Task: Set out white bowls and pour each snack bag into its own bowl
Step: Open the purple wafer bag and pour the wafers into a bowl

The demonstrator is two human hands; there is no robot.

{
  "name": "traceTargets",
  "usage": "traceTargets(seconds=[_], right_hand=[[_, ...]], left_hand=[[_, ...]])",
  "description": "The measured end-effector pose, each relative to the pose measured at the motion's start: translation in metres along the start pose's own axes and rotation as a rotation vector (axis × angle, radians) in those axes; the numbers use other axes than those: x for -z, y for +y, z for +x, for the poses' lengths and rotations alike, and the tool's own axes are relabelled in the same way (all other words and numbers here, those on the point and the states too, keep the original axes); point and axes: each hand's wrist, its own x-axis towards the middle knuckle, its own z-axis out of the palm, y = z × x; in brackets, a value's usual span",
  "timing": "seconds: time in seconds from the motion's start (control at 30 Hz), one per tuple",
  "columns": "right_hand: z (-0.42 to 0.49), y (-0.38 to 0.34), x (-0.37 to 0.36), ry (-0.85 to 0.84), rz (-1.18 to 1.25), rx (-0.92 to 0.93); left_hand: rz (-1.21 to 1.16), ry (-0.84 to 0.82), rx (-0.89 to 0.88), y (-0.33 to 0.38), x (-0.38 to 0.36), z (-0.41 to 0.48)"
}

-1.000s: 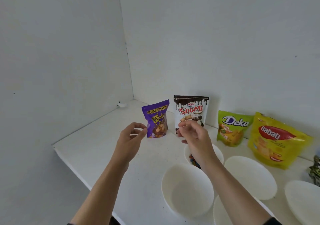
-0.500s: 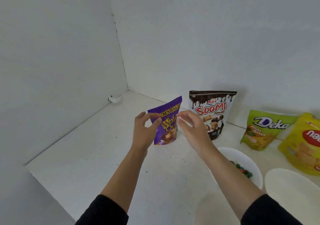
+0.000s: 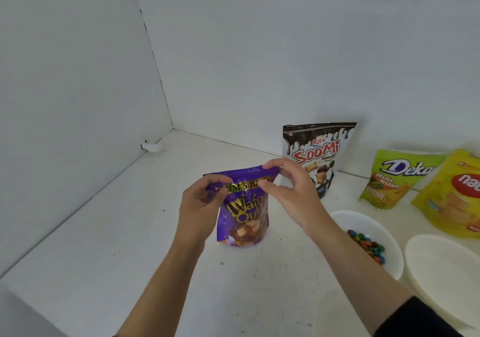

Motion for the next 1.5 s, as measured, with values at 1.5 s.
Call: traceTargets(seconds=[1.5], right_hand=[[-0.05, -0.026, -0.032, -0.091, -0.455, 0.405]], left_hand=[[0.528, -0.003, -0.628, 0.007, 0.052, -0.054]])
